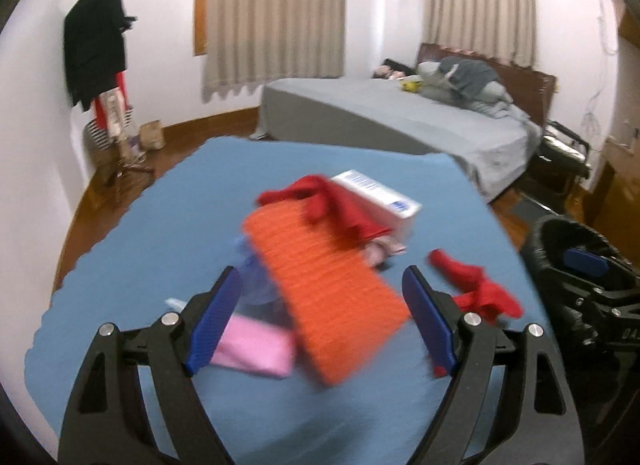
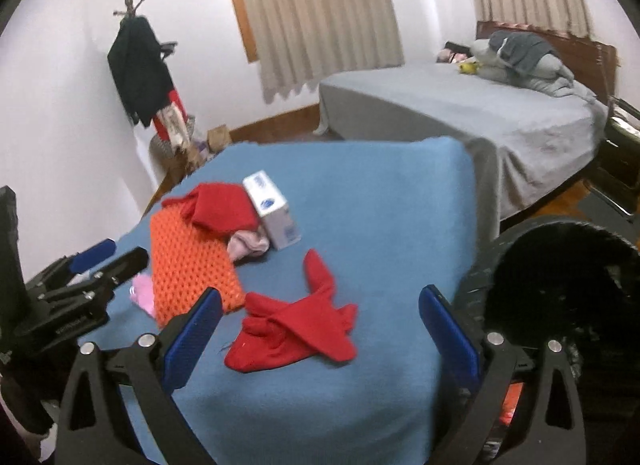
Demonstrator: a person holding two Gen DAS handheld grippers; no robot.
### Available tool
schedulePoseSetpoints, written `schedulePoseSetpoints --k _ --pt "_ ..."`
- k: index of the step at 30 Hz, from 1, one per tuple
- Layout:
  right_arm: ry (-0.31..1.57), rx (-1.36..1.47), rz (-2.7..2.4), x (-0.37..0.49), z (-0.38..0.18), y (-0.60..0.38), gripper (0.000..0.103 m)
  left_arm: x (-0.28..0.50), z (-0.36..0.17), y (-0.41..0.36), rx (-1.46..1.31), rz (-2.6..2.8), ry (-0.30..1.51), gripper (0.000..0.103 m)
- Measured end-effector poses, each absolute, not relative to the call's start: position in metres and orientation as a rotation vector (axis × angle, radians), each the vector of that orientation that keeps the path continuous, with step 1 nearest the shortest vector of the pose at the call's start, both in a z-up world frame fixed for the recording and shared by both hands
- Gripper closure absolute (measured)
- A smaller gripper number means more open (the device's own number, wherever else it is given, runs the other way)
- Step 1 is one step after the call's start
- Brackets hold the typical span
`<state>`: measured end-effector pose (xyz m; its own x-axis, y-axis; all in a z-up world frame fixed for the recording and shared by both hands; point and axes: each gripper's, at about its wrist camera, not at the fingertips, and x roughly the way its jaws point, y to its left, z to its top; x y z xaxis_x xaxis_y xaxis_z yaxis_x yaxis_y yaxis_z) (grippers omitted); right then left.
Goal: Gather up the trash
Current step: 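Grasp the pink face mask with the left tool while the right tool approaches the red glove, then grasp the red glove with the right tool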
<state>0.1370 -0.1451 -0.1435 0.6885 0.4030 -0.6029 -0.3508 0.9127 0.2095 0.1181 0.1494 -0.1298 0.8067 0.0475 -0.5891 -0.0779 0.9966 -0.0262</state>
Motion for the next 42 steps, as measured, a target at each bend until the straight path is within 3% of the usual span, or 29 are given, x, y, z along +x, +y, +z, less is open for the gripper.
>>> schedulePoseSetpoints --k 18,26,27,29,31,34,36,42 --pt "0.766 0.000 0.394 0.147 -0.178 -0.105 0.006 0.123 -0.168 0.228 -0.161 0.141 0.765 0.023" --pt "0.775 -0.017 0.382 0.148 -0.181 -0.102 0.006 0.137 -0.186 0.234 -0.188 0.106 0.851 0.047" --pt "0.777 -0.018 0.382 0.148 -0.182 -0.101 0.006 0.139 -0.187 0.235 -0.194 0.096 0.860 0.058" --pt "0.782 -0.020 0.382 0.148 -0.183 -0.100 0.006 0.141 -0.190 0.236 -0.195 0.091 0.866 0.066" --pt "0.785 -0.024 0.381 0.148 -0.185 -0.100 0.006 0.141 -0.189 0.234 -0.195 0.076 0.860 0.081" --pt "0.789 -0.025 0.375 0.149 -0.186 -0.101 0.006 0.139 -0.187 0.231 -0.185 0.068 0.847 0.091" --pt "0.791 -0.024 0.368 0.151 -0.186 -0.102 0.006 0.137 -0.182 0.227 -0.174 0.058 0.824 0.097" --pt "0.838 -0.023 0.349 0.162 -0.196 -0.103 0.006 0.129 -0.167 0.214 -0.149 0.052 0.773 0.097"
